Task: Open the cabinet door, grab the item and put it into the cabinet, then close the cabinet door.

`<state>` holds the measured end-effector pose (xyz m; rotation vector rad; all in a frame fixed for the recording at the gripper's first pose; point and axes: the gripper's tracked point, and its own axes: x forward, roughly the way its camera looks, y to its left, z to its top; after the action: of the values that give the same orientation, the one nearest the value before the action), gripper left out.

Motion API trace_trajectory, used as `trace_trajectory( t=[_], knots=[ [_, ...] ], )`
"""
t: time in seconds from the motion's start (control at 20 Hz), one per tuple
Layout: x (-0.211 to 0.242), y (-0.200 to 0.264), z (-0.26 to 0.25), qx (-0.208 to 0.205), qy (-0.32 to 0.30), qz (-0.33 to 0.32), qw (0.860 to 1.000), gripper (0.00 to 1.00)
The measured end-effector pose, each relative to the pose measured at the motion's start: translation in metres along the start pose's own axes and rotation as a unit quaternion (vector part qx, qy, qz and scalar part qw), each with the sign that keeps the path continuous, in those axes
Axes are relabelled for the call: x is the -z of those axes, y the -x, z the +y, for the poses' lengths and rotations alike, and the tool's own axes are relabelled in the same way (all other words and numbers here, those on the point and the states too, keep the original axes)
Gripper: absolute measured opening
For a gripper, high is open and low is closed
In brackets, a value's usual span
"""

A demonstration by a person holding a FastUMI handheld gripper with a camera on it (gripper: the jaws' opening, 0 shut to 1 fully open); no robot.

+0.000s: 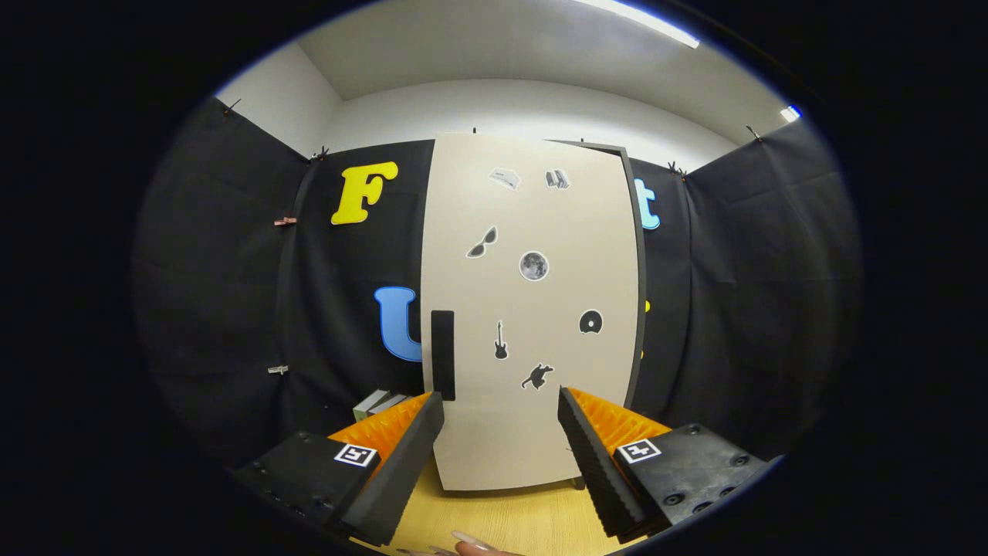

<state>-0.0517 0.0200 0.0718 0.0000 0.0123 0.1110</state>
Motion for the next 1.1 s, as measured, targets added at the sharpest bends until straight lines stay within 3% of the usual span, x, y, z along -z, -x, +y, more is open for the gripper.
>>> trace_trajectory(
  t=[1.1],
  knots=[
    [0.001,-0.003,-0.013,0.011,-0.009,0.003,1.0,0.98]
  ],
)
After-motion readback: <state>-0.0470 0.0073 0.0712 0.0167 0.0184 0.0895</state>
